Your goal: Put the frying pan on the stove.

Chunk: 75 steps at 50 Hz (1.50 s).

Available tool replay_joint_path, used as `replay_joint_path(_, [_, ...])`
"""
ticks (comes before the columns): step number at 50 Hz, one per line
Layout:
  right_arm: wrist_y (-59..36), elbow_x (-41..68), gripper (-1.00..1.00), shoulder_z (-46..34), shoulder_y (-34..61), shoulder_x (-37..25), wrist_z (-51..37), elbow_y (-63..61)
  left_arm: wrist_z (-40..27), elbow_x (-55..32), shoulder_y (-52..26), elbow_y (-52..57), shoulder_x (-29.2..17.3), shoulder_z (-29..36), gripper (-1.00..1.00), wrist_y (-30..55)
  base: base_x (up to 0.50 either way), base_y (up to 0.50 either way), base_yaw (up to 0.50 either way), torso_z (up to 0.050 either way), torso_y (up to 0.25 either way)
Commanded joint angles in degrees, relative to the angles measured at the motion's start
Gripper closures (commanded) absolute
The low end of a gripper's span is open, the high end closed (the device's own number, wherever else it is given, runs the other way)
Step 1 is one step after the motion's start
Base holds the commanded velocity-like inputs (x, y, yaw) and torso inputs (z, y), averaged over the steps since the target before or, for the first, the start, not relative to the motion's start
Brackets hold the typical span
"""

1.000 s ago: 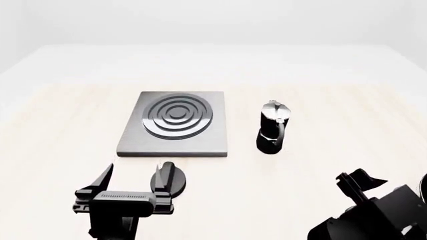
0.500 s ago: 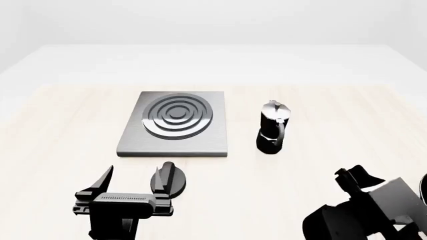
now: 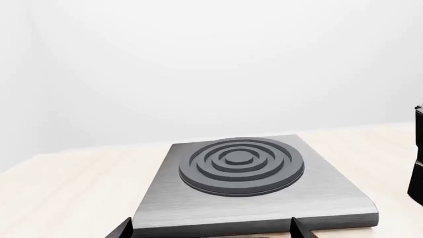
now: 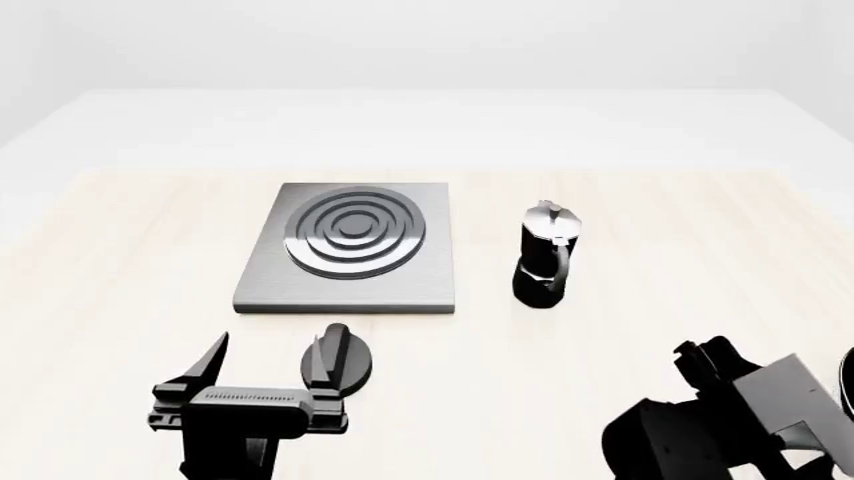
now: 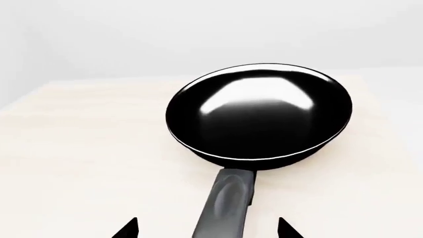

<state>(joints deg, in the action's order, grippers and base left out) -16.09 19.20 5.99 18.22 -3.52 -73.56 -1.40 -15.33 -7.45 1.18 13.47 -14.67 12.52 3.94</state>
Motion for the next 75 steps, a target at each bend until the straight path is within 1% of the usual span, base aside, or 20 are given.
replay_joint_path(1, [2.0, 1.0, -1.0, 0.5, 1.2, 0.0, -1.0, 4.2, -0.2, -0.2, 0.1, -0.4, -0.2, 0.2, -1.0, -0.5, 0.0, 0.0, 0.0, 0.0, 0.0])
replay_joint_path(26, [3.0, 5.2, -1.0, 1.1, 3.8, -0.3, -1.3, 9.7, -0.7, -0.4, -0.1, -0.3, -0.8, 0.9, -1.0, -0.2, 0.0, 0.0, 0.0, 0.0, 0.0])
replay_joint_path(53, [6.7, 6.2, -1.0, 0.7, 4.5, -0.6, -2.4, 15.1, -1.2, -0.6, 0.2, -1.6, -1.2, 1.4, -1.0, -1.6, 0.0, 0.0, 0.0, 0.0, 0.0])
replay_joint_path(54, [6.7, 6.3, 1.0, 0.7, 4.5, -0.6, -2.5, 15.1, -1.2, -0.7, 0.1, -1.7, -1.3, 1.5, -1.0, -1.5, 0.0, 0.0, 0.0, 0.0, 0.0])
replay_joint_path(64, [6.9, 6.4, 1.0, -0.3, 4.7, -1.2, -2.4, 15.6, -1.4, -0.7, -0.1, -2.0, -1.3, 1.7, -1.0, -1.6, 0.0, 0.0, 0.0, 0.0, 0.0])
replay_joint_path(75, [5.7, 6.5, 1.0, -1.2, 3.7, -2.2, -3.2, 12.3, -1.6, -0.6, -0.4, -1.4, -1.5, 2.2, -1.0, -1.0, 0.0, 0.0, 0.0, 0.0, 0.0])
